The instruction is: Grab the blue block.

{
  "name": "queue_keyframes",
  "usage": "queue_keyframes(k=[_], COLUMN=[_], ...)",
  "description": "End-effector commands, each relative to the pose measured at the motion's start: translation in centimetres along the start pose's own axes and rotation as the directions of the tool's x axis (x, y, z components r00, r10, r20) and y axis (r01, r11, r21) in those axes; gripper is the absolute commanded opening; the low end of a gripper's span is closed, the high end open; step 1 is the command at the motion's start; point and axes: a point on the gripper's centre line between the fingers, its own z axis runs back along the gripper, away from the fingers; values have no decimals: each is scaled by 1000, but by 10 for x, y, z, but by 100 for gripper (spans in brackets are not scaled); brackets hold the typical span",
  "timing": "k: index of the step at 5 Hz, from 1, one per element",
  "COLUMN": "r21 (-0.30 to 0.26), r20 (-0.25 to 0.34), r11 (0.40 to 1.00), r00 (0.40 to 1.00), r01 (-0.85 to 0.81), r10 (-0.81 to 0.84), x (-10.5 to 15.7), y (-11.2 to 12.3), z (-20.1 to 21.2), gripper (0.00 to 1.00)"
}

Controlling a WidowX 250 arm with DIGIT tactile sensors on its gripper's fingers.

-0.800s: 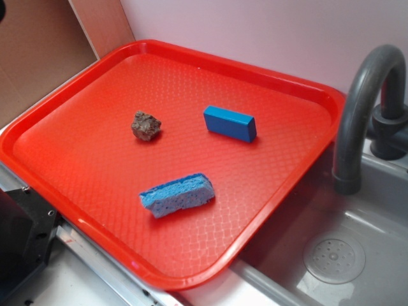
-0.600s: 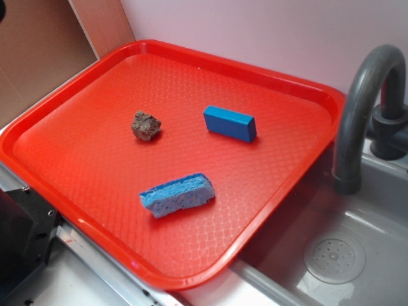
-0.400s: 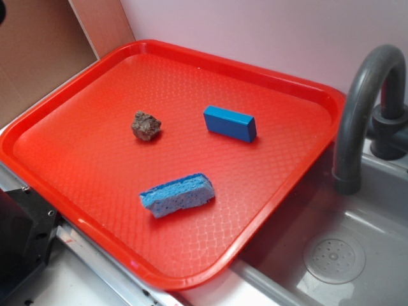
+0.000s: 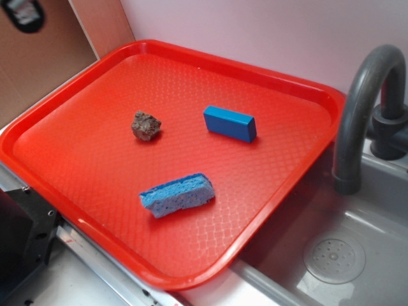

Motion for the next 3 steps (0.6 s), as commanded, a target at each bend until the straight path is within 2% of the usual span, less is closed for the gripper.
queue_keyframes(k=[1,2,3], r21=[142,142,86], r20=[138,233,271], r11=[876,748,577], r00=[868,713,539], r01=[460,648,812], r10=[-478,-662,-798], x=[75,104,110], y=[5,-20,-52], z=[-30,-51,-63], gripper=[100,100,100])
